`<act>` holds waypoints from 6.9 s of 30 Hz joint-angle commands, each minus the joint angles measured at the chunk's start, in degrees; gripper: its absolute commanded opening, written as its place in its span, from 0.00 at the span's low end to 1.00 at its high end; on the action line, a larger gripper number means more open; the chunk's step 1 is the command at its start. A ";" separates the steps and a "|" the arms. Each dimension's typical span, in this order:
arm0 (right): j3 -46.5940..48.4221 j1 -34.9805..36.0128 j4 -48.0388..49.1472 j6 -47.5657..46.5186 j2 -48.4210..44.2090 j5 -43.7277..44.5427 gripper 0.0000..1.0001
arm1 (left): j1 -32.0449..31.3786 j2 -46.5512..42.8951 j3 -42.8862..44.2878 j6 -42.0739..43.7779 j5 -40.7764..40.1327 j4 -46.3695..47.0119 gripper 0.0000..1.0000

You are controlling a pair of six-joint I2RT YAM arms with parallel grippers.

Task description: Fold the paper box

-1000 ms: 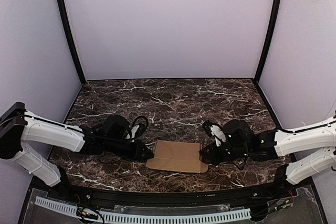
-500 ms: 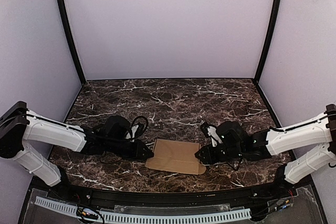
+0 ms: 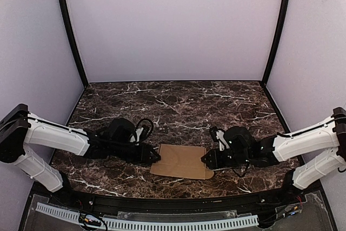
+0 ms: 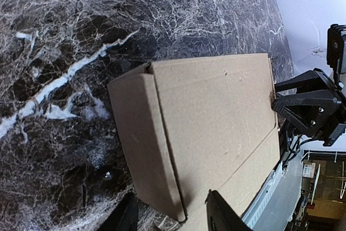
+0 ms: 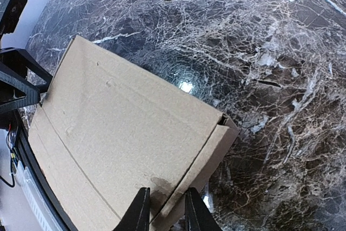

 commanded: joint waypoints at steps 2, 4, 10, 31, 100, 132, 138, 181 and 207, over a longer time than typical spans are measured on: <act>-2.50 -0.74 1.04 1.09 0.71 0.26 0.19 | 0.94 -2.56 0.15 1.51 1.11 0.98 0.48; -2.65 -0.68 1.04 0.88 0.61 0.33 0.17 | 1.52 -2.55 -0.55 1.17 2.16 2.42 0.52; -4.18 -0.73 1.15 1.11 -0.45 1.04 0.10 | 2.89 -0.92 -3.68 -2.10 5.95 9.53 0.57; -6.64 -0.89 4.75 3.25 -0.14 1.30 0.05 | 1.99 5.26 -13.01 -18.70 13.30 32.55 0.61; -5.98 1.08 6.64 -11.08 -13.08 3.55 0.45 | 1.79 6.58 -16.82 -22.67 17.14 51.23 0.46; -2.68 15.47 10.20 -97.13 -28.26 -2.53 0.99 | 17.39 -15.73 -12.99 -24.65 51.69 40.06 0.47; -5.21 22.07 15.31 -107.18 -26.85 13.52 0.99 | 18.64 -17.72 -12.05 -24.56 53.55 38.48 0.47; -7.36 32.65 51.09 -134.71 -4.98 27.64 0.65 | 18.72 -18.06 -11.91 -21.52 57.51 36.75 0.51; -6.08 32.64 38.69 -123.69 -9.81 28.87 0.41 | 19.48 -28.73 -6.79 -0.56 45.20 5.98 0.99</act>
